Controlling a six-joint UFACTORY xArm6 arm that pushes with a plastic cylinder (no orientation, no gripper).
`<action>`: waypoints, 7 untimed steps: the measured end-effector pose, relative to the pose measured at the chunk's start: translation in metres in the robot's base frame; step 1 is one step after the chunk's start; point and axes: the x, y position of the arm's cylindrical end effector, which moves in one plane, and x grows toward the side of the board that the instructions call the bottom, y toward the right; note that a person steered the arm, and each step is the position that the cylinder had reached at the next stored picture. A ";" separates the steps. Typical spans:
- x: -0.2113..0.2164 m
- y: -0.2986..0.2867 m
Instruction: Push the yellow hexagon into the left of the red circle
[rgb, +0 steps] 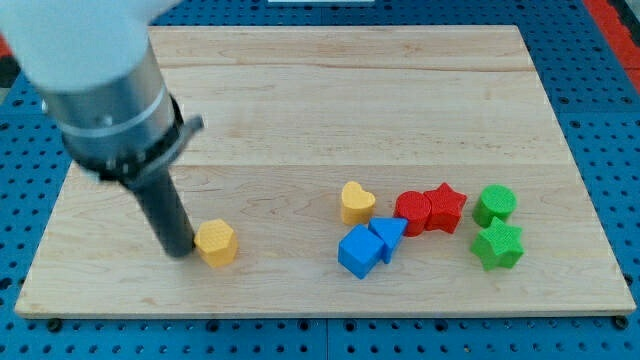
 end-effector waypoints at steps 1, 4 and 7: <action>0.024 0.023; 0.003 -0.068; -0.032 0.060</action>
